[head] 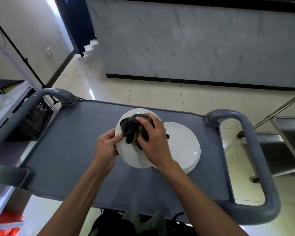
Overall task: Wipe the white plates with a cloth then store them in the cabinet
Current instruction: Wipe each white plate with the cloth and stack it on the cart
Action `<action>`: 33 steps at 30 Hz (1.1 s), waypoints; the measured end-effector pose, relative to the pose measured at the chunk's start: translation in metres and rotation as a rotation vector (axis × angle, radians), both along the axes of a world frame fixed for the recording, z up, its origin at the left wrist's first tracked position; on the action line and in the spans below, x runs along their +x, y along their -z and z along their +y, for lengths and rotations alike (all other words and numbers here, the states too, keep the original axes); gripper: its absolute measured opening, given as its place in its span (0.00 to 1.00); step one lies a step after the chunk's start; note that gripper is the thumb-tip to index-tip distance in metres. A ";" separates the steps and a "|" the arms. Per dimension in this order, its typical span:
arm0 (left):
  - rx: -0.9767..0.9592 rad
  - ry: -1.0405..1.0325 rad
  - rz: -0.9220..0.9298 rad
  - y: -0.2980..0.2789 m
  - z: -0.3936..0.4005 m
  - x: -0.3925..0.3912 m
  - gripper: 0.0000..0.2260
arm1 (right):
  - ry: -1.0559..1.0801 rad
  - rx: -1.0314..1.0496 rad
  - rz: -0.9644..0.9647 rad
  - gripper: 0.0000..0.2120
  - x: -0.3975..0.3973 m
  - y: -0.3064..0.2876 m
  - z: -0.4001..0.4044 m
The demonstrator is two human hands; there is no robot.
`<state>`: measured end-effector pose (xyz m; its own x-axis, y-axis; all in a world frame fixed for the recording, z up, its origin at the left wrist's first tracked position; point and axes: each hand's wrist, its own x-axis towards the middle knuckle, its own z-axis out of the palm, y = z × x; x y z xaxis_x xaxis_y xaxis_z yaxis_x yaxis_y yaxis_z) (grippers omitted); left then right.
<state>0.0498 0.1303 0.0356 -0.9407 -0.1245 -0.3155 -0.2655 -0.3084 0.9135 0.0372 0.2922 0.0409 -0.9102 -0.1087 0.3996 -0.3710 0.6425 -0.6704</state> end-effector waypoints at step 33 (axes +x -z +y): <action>0.395 -0.284 0.105 -0.024 -0.021 -0.036 0.13 | 0.104 -0.203 -0.120 0.23 -0.017 -0.028 0.010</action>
